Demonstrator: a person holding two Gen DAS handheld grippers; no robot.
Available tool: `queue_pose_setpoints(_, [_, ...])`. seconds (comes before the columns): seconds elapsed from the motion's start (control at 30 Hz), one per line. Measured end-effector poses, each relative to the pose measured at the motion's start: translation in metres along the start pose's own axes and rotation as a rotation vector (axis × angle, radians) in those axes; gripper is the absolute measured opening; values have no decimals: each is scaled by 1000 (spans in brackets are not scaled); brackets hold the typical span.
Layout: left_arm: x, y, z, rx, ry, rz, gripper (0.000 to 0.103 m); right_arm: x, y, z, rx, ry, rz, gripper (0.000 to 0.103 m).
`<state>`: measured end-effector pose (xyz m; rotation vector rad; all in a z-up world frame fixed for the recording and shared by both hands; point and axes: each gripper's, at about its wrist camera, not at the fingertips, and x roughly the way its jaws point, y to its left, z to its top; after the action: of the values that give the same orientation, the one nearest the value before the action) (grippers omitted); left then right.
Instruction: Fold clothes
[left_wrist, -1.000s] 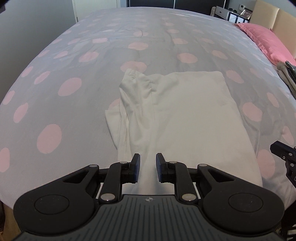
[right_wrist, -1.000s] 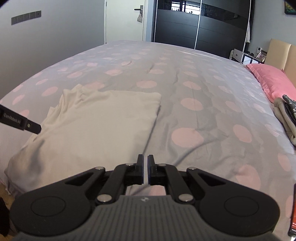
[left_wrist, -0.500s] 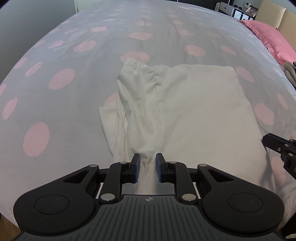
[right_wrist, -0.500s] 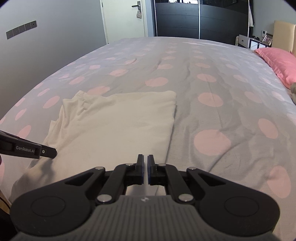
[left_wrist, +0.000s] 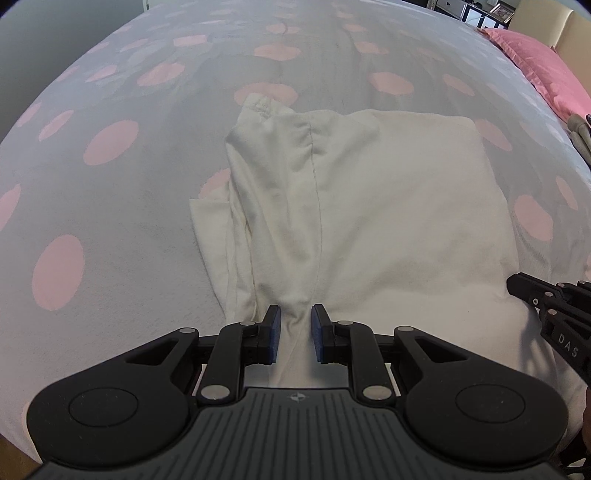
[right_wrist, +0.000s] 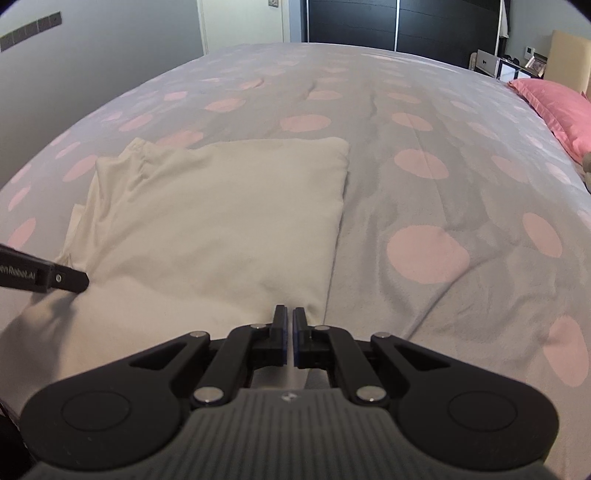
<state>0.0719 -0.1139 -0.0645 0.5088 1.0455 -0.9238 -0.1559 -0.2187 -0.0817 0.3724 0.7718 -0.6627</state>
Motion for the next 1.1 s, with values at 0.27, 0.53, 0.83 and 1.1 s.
queue_pose_setpoints(0.27, [-20,-8,-5,38,-46,37,18,-28,-1,1,5,-42,24,9])
queue_pose_setpoints(0.53, [-36,-9,-16,40,-41,28,20,-43,13,-13,-77,-5,46,17])
queue_pose_setpoints(0.83, [-18,-5,-32,55,58,34,20,-28,10,-25,-74,102,56,20])
queue_pose_setpoints(1.1, [-35,6,-26,0,-47,21,32,-40,-7,-13,37,48,65,27])
